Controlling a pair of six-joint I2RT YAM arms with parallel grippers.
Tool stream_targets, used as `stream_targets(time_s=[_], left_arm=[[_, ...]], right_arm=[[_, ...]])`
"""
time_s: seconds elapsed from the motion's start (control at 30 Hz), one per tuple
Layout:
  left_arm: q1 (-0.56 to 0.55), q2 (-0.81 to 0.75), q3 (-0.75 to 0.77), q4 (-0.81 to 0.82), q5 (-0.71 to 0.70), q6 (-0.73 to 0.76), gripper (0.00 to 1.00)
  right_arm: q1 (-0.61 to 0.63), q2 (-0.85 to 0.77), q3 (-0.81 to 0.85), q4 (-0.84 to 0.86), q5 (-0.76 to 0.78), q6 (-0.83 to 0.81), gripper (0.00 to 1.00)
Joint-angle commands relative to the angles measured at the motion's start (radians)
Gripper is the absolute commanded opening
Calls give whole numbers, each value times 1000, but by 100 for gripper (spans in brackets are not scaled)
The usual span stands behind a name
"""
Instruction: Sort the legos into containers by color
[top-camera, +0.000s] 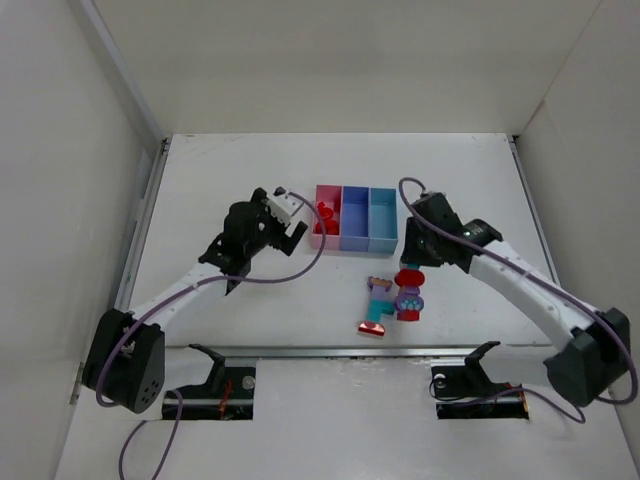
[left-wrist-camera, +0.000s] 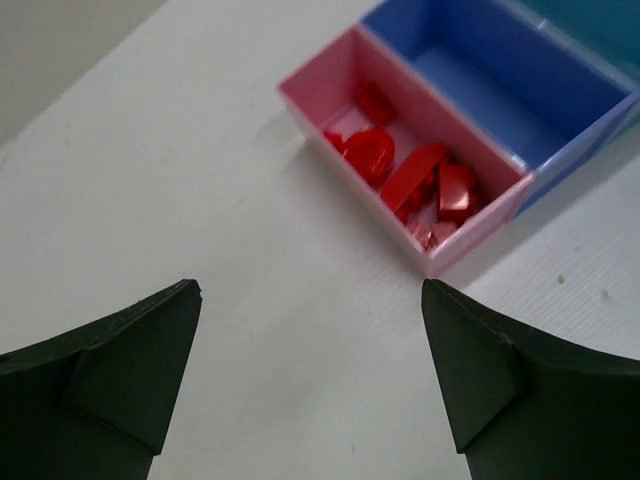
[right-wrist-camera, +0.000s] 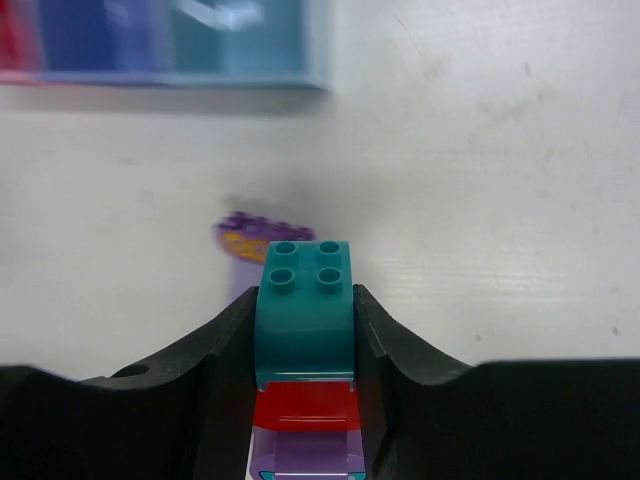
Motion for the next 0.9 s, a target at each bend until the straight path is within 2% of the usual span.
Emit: stream_targets(time_s=[0.0, 0.1, 0.13, 0.23, 0.3, 0.43, 0.5, 0.63, 0.87], left_arm=[[-4, 15, 176, -75, 212, 108, 91], [-4, 56, 308, -188, 365, 136, 94], [-4, 56, 333, -201, 396, 136, 96], [-4, 67, 394, -175, 509, 41, 100], [-4, 78, 425, -166, 603, -3, 100], [-14, 87, 462, -106, 715, -143, 100], [-23, 96, 462, -83, 726, -219, 100], [-32, 96, 462, -72, 764, -254, 100], [-43, 115, 453, -72, 600, -281, 100]], right_arm=[[43, -144, 124, 29, 23, -63, 0], [66, -213, 158, 139, 48, -72, 0], [91, -223, 158, 222, 75, -72, 0], [134, -223, 158, 366, 143, -90, 0], [154, -159, 181, 472, 175, -99, 0], [201, -36, 290, 520, 299, -99, 0], [224, -2, 326, 561, 341, -90, 0], [235, 67, 371, 572, 384, -46, 0], [286, 99, 371, 620, 353, -37, 0]])
